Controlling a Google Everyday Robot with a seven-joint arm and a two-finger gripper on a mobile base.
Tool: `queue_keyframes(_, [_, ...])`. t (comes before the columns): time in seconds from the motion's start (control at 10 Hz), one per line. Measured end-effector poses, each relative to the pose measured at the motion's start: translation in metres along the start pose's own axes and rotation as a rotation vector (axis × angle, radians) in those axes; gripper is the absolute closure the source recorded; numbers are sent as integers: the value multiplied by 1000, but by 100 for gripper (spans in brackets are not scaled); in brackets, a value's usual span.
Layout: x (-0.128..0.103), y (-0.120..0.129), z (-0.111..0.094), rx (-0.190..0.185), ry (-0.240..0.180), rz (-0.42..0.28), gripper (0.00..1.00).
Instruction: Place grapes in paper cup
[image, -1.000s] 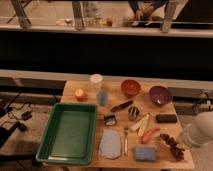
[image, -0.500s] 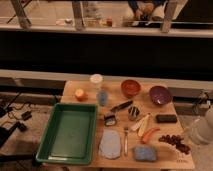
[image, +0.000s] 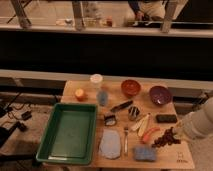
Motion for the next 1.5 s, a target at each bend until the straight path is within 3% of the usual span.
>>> queue_keyframes(0.3, [-34,-14,-6,6,-23,-74,90])
queue_keyframes(0.6, [-64,-27,0,-25,-44,-130,90])
queue_keyframes(1.1, [-74,-39,8,-79,-65,-159,90])
queue_keyframes(1.5, [-75,-40,9,-90,-67,-173,90])
